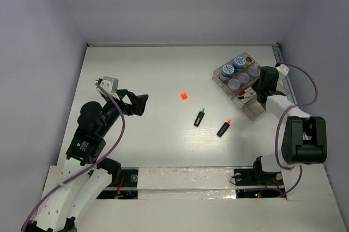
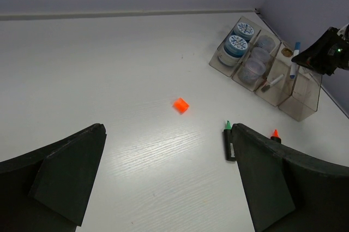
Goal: Sort the stationery into containers
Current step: Place the pen in the storage box, then pick up the pen from the center of the board, then pick up the pen cap from the center of the board.
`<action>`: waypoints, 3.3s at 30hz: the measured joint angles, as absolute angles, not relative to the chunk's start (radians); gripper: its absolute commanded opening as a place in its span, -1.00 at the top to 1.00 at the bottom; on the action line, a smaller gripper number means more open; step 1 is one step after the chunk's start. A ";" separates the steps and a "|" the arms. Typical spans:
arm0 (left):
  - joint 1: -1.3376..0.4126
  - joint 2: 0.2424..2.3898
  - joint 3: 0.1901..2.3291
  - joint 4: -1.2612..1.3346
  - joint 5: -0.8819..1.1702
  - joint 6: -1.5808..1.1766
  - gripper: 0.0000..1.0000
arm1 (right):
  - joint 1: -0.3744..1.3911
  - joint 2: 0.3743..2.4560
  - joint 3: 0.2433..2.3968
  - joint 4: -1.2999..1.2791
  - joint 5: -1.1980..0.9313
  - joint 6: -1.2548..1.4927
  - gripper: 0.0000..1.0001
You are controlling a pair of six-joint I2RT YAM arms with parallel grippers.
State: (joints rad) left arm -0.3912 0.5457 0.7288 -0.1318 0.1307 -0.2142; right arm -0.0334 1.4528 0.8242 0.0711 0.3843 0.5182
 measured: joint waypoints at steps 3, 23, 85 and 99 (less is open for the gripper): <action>-0.391 0.546 0.729 -0.131 0.131 -0.214 -0.98 | -0.033 1.461 0.824 0.072 0.373 0.522 0.07; -0.391 0.547 0.729 -0.131 0.139 -0.214 -0.98 | 0.285 1.156 0.806 -0.203 0.123 0.461 -0.35; -0.465 0.584 0.635 0.015 0.490 -0.405 -0.77 | 0.441 1.357 0.684 -0.384 0.101 0.609 0.96; -0.692 0.856 0.523 0.326 0.558 -0.599 -0.56 | 0.674 1.203 0.824 -0.099 -0.056 0.646 0.96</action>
